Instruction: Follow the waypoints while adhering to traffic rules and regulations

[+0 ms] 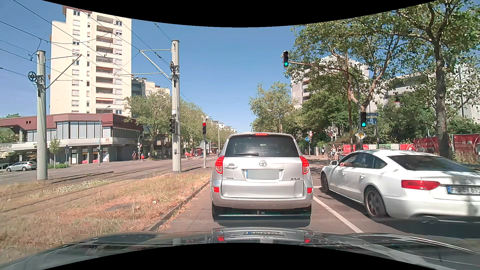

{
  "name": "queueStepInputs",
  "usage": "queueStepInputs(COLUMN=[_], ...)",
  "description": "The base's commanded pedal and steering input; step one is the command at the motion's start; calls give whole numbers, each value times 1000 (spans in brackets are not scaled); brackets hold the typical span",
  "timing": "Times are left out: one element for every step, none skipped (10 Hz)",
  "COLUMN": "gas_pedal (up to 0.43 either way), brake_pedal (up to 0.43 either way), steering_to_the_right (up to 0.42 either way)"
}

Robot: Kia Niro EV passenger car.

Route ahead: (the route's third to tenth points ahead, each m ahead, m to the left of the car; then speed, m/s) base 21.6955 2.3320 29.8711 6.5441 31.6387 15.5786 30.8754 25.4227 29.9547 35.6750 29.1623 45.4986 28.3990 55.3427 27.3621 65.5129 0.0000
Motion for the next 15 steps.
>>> queueStepInputs(gas_pedal=[0, 0, 0, 0, 0, 0, 0, 0, 0, 0, 0, 0, 0, 0, 0], brake_pedal=[213, 213, 213, 213, 213, 213, 213, 213, 213, 213, 213, 213, 213, 213, 213], steering_to_the_right=[-4, -4, -4, -4, -4, -4, -4, -4, -4, -4, -4, -4, -4, -4, -4])
